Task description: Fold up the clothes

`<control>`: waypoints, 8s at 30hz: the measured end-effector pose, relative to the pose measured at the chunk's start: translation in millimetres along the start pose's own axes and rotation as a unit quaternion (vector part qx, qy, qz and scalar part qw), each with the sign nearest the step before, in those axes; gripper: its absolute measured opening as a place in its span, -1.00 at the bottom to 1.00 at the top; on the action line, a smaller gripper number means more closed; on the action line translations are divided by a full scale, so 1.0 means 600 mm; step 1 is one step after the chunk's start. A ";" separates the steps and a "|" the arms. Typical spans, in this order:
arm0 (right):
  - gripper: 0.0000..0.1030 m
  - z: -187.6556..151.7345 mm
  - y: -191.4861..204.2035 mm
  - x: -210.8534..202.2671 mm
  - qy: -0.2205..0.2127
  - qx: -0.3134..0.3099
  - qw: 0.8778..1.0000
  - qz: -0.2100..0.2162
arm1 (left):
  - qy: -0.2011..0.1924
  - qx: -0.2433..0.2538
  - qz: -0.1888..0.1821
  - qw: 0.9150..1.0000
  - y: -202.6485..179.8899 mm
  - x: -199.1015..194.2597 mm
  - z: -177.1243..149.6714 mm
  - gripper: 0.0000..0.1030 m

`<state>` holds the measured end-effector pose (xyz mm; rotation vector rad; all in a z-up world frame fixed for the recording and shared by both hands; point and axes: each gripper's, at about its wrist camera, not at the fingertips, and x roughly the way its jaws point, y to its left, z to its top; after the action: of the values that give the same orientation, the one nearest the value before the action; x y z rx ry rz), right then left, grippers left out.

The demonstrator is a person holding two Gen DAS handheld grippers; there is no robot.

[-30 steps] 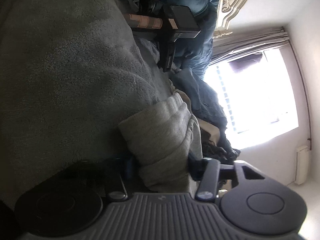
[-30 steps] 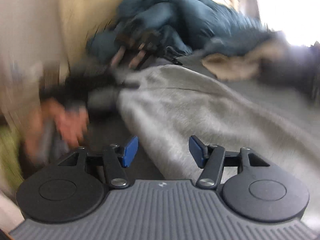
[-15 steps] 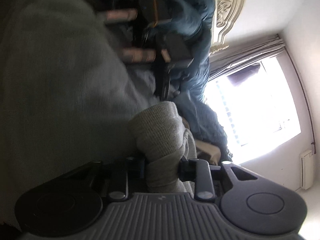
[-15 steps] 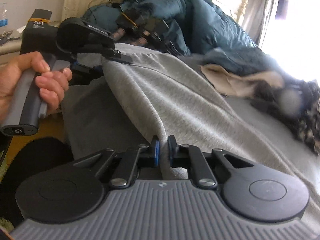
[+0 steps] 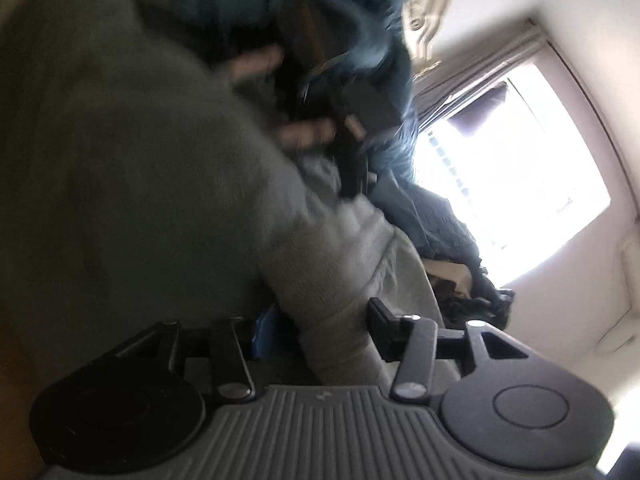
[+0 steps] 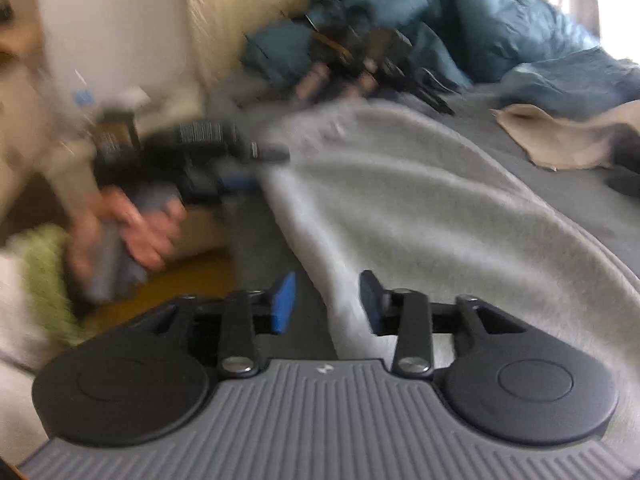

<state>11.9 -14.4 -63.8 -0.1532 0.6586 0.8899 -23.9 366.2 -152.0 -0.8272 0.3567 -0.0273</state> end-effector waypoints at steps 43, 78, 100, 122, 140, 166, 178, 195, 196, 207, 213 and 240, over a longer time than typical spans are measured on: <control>-0.98 0.149 -0.136 0.203 0.025 -0.124 0.989 -0.077 | 0.043 0.168 -0.076 0.982 -0.118 0.155 -0.002 0.05; -0.54 0.028 -0.291 0.038 0.061 -0.010 0.991 -0.116 | 0.100 0.173 -0.043 0.979 -0.136 0.254 -0.009 -0.04; -0.56 0.013 -0.321 0.069 0.163 0.008 0.984 -0.066 | 0.098 0.188 -0.046 0.976 -0.136 0.256 -0.016 -0.01; -0.58 -0.021 -0.282 0.067 0.085 -0.087 0.957 -0.263 | 0.078 0.265 0.003 0.961 -0.168 0.265 -0.043 -0.01; -0.25 -0.086 -0.323 -0.226 0.005 0.070 0.945 -0.319 | 0.102 0.307 -0.024 0.946 -0.279 0.237 -0.056 0.16; -0.86 -0.097 -0.357 -0.104 0.182 0.014 0.966 -0.185 | 0.178 0.354 -0.004 0.918 -0.295 0.343 -0.145 0.16; -0.96 -0.083 -0.259 -0.102 0.137 -0.123 0.918 -0.352 | 0.178 0.358 0.028 0.916 -0.316 0.361 -0.147 0.17; -0.55 -0.140 -0.442 -0.205 -0.022 0.256 0.926 -0.276 | 0.163 0.390 0.042 0.905 -0.323 0.373 -0.165 0.18; -0.55 -0.149 -0.452 -0.238 -0.055 0.295 0.915 -0.271 | 0.163 0.396 0.045 0.903 -0.327 0.373 -0.165 0.18; -0.44 -0.277 -0.387 -0.548 -0.188 0.357 0.857 -0.321 | 0.153 0.397 -0.008 0.905 -0.461 0.280 -0.205 0.18; -0.18 -0.371 -0.332 -0.604 -0.136 0.305 0.845 -0.418 | 0.245 0.408 -0.089 0.875 -0.556 0.265 -0.334 0.20; -0.94 -0.387 -0.362 -0.536 0.065 0.069 0.806 -0.585 | 0.231 0.462 -0.084 0.852 -0.555 0.304 -0.466 0.30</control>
<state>-75.7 -457.6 -88.9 -0.4323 0.6048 -0.3746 95.9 -89.4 -139.0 0.1306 0.6504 -0.5341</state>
